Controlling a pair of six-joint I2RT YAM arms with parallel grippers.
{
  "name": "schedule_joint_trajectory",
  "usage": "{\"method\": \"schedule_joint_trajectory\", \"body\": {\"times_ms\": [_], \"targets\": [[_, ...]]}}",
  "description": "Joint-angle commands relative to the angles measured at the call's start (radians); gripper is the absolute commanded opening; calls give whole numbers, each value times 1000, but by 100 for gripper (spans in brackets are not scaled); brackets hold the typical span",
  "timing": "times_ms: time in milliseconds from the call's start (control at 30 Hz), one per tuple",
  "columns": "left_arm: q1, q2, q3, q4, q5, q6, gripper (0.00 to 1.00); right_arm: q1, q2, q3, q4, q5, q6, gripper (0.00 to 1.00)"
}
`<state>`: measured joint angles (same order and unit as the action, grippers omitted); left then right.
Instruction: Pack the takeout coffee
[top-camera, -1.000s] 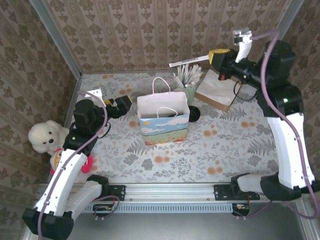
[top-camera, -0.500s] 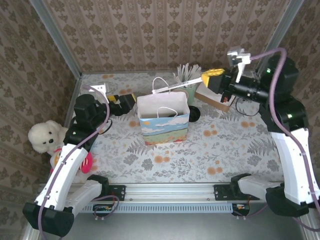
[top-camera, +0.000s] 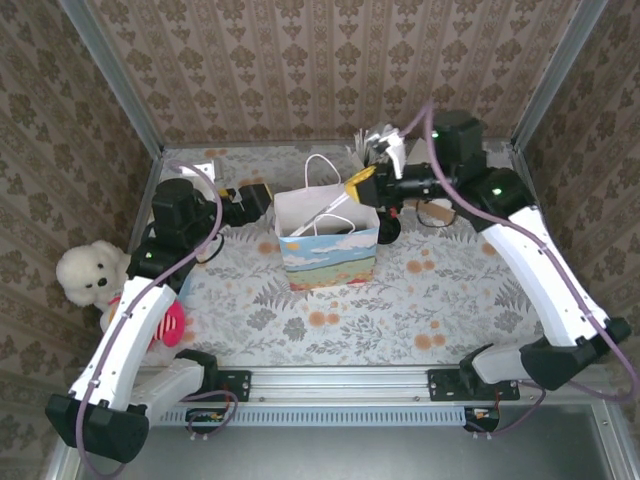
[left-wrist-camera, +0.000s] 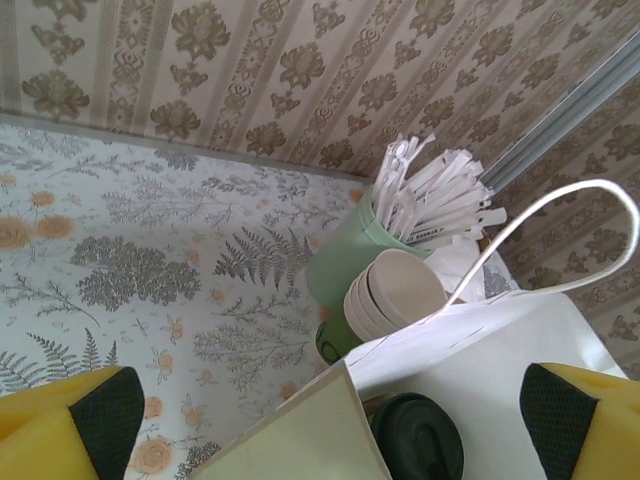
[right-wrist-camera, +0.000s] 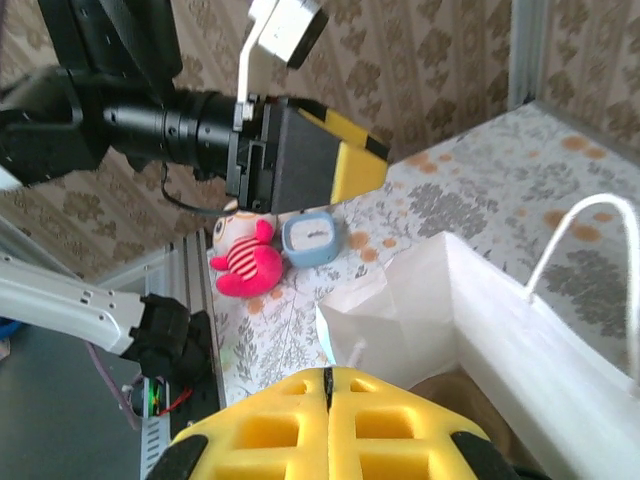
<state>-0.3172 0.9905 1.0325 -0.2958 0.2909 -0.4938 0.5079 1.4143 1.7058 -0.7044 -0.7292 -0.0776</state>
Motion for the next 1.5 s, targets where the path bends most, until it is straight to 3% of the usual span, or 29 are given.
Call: {"method": "schedule_joint_trajectory", "body": {"times_ms": [0, 367, 533, 833, 900, 967, 1067, 1200, 1467], "targets": [[-6, 20, 26, -28, 0, -14, 100, 46, 40, -34, 53, 66, -18, 0], [-10, 24, 18, -36, 5, -19, 100, 87, 216, -25, 44, 94, 64, 4], [-11, 27, 11, -23, 12, -22, 100, 89, 202, -45, 23, 169, 57, 7], [-14, 56, 21, -16, 10, -28, 100, 89, 115, -87, -27, 345, 35, 31], [-14, 60, 27, -25, 8, -27, 100, 88, 91, -93, -41, 376, 35, 43], [-15, 58, 27, -31, 1, -26, 100, 87, 56, -110, -34, 395, 33, 47], [-14, 57, 24, -35, -13, -28, 100, 87, -3, -150, 9, 457, 43, 67], [-15, 60, 24, -34, -9, -28, 100, 78, -105, -200, 103, 679, 177, 99], [-16, 61, -2, 29, -96, -62, 100, -94, -237, -330, 207, 727, 426, 100]]}}
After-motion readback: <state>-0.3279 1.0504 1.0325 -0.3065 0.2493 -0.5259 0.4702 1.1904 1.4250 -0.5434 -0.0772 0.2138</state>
